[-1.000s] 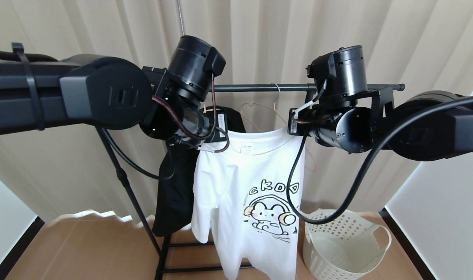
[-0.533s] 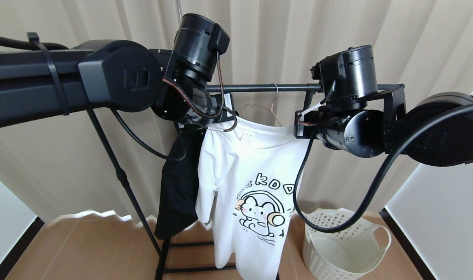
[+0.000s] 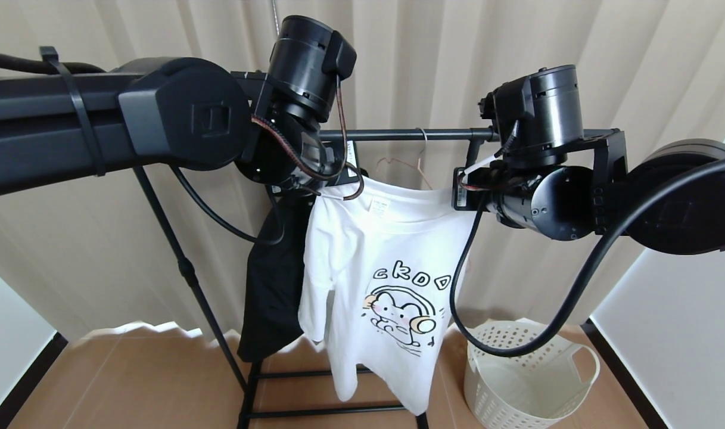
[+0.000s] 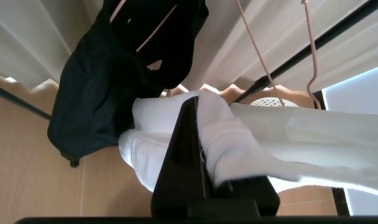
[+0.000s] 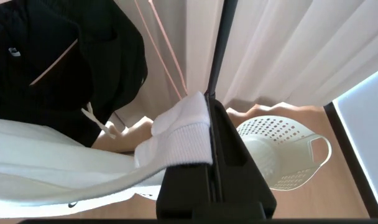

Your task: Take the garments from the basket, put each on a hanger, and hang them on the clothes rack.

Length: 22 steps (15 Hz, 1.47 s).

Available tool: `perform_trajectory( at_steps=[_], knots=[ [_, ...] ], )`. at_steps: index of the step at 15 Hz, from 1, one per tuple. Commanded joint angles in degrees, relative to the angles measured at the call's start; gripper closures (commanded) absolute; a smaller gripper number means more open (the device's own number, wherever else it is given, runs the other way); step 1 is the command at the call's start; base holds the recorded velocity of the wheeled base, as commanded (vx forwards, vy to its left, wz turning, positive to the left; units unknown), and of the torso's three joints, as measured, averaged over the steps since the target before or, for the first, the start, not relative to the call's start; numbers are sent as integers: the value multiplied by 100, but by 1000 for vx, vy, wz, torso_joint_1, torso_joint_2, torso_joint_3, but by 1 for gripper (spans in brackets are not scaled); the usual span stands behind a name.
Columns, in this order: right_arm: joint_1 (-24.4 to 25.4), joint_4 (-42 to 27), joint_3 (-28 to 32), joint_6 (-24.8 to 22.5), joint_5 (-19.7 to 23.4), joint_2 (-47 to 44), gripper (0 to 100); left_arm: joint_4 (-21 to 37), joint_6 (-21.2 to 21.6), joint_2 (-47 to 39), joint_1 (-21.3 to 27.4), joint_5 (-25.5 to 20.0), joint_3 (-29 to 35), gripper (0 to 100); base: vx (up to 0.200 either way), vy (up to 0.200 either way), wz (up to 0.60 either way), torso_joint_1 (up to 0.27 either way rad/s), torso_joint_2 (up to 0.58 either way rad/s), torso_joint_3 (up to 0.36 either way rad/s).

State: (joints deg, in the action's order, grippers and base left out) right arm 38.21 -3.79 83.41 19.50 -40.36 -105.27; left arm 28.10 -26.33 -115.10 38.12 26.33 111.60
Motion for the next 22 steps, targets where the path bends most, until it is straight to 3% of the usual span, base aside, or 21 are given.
perform_trajectory(
  at_steps=[1,5,6,9,12,14,17,21,22],
  knots=[
    [3,1,-9,1,2,-3,100,3,-4,41,11,4,2,100,0,0,0,0,0,0],
    [-6,19,-141,-8,2,15,100,3,-4,41,11,12,204,100,0,0,0,0,0,0],
    [-6,-8,-220,-96,2,94,0,3,-4,32,11,12,299,100,0,0,0,0,0,0],
    [-6,107,-1002,-861,90,542,0,-15,251,41,20,39,299,100,0,0,0,0,0,0],
    [11,590,-1811,-1520,565,771,0,-138,418,41,108,162,299,100,0,0,0,0,0,0],
    [135,1240,-2505,-2012,1373,1008,0,-147,515,41,161,232,299,100,0,0,0,0,0,0],
    [152,2322,-3480,-2610,3122,1360,0,-279,656,49,187,381,299,100,0,0,0,0,0,0],
    [152,2708,-3665,-2522,3957,1368,0,-296,779,41,301,496,299,100,0,0,0,0,0,0],
    [135,2717,-3779,-2513,4449,1456,0,-296,858,32,292,645,299,100,0,0,0,0,0,0]
  ],
)
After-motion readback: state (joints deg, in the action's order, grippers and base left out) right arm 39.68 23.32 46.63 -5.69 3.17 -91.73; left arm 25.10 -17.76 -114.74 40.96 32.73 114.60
